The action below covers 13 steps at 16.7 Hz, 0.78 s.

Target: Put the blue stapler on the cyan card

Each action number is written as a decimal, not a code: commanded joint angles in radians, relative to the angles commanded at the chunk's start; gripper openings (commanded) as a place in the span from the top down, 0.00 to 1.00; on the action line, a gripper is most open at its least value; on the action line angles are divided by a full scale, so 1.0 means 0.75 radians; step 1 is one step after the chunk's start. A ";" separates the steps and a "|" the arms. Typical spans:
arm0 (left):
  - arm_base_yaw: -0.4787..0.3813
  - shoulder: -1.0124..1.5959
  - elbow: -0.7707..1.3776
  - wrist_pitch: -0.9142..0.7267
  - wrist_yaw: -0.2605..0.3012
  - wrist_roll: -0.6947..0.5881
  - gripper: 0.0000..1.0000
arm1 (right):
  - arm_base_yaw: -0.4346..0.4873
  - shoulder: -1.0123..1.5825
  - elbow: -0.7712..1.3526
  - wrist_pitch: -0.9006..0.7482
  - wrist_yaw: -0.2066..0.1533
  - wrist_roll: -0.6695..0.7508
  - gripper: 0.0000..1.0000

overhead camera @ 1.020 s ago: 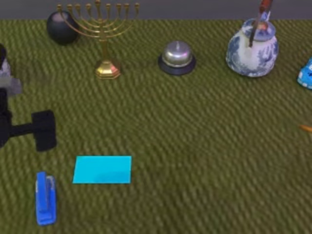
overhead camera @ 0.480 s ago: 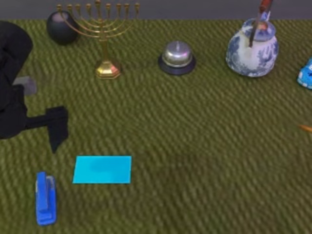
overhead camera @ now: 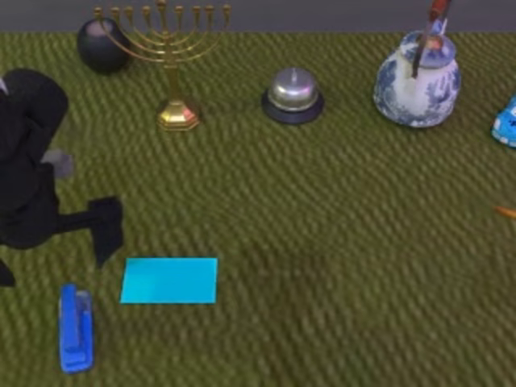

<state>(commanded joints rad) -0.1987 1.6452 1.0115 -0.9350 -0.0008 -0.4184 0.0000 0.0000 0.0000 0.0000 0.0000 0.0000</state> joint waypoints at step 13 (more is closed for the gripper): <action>0.000 0.142 -0.194 0.334 0.000 0.001 0.23 | 0.000 0.000 0.000 0.000 0.000 0.000 0.00</action>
<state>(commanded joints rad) -0.1987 1.7518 0.8662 -0.6847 -0.0006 -0.4173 0.0000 0.0000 0.0000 0.0000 0.0000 0.0000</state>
